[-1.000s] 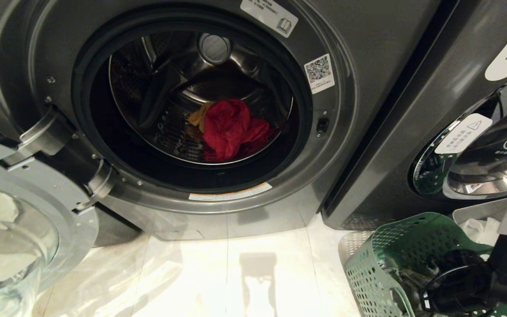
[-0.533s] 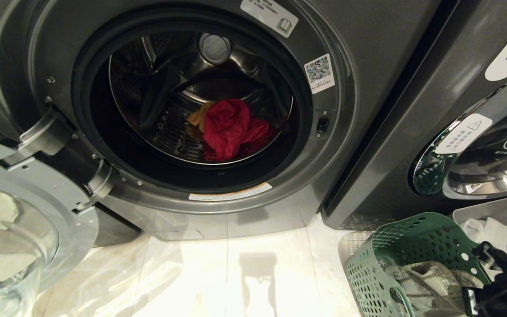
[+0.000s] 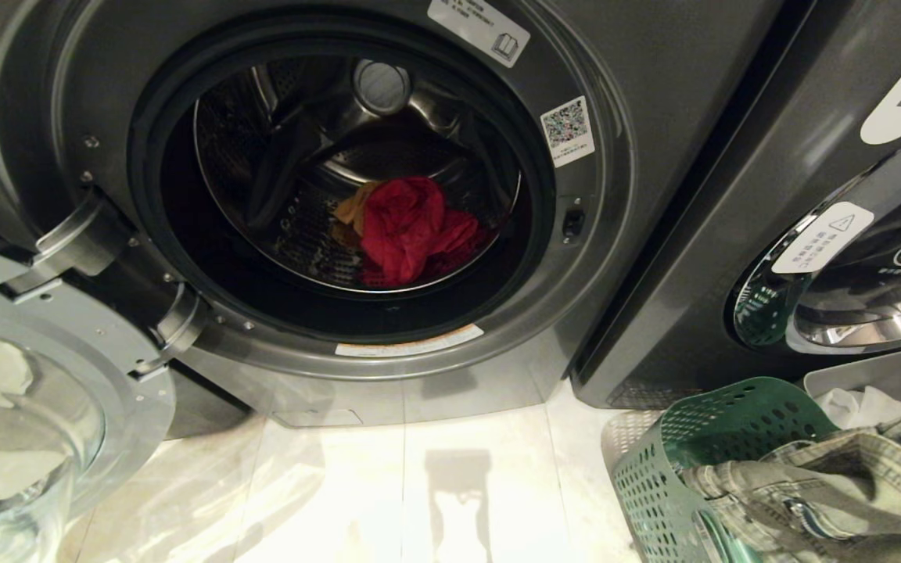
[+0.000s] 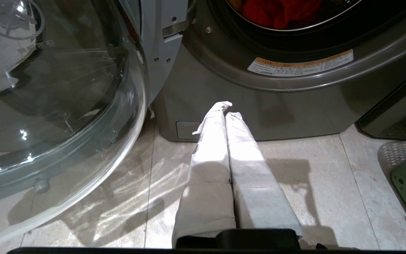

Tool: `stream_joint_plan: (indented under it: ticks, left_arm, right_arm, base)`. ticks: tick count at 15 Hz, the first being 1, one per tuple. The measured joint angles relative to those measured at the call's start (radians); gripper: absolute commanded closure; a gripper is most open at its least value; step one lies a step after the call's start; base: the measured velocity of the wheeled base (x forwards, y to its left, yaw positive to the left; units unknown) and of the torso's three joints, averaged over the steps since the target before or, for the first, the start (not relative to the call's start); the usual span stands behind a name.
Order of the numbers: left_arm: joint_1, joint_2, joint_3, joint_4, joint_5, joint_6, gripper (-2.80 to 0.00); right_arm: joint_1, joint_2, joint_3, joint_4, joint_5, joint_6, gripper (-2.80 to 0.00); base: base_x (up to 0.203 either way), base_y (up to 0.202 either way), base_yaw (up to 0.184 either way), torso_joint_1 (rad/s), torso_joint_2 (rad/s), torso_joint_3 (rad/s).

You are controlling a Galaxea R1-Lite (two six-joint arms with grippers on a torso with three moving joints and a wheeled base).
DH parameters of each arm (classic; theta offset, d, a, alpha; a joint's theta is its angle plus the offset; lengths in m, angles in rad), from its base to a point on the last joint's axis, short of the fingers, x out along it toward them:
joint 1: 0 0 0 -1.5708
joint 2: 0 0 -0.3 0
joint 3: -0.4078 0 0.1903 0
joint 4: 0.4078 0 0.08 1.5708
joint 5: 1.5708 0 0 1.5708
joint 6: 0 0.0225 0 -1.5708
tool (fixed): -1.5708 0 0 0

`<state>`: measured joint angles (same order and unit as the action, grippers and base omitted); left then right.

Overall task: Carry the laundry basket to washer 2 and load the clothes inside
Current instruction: Place the clothes into the washing machine

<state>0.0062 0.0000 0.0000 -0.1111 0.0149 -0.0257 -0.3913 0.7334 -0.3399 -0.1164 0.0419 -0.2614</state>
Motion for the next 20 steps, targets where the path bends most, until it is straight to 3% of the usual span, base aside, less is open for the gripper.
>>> stream_joint_plan:
  ticks: [3,6,10,14,20]
  left_arm:
    - [0.0,0.0,0.0,0.0,0.0,0.0,0.0]
    - [0.0,0.0,0.0,0.0,0.0,0.0,0.0]
    - [0.0,0.0,0.0,0.0,0.0,0.0,0.0]
    - [0.0,0.0,0.0,0.0,0.0,0.0,0.0]
    - [0.0,0.0,0.0,0.0,0.0,0.0,0.0]
  right_arm:
    - [-0.001,-0.195,-0.341,0.37,-0.015,-0.018,0.0]
    - [0.06,-0.217,-0.574,0.566,-0.015,-0.022,0.0]
    - [0.179,-0.126,-0.688,0.649,0.011,-0.029,0.0]
    - [0.243,-0.02,-0.874,0.858,0.016,-0.032,0.0]
    - [0.349,0.035,-0.862,0.886,0.012,-0.044,0.0]
  base:
    - [0.0,0.0,0.0,0.0,0.0,0.0]
    - [0.0,0.0,0.0,0.0,0.0,0.0]
    - [0.0,0.0,0.0,0.0,0.0,0.0]
    - [0.0,0.0,0.0,0.0,0.0,0.0]
    - [-0.001,-0.003,0.059,0.0,0.0,0.0]
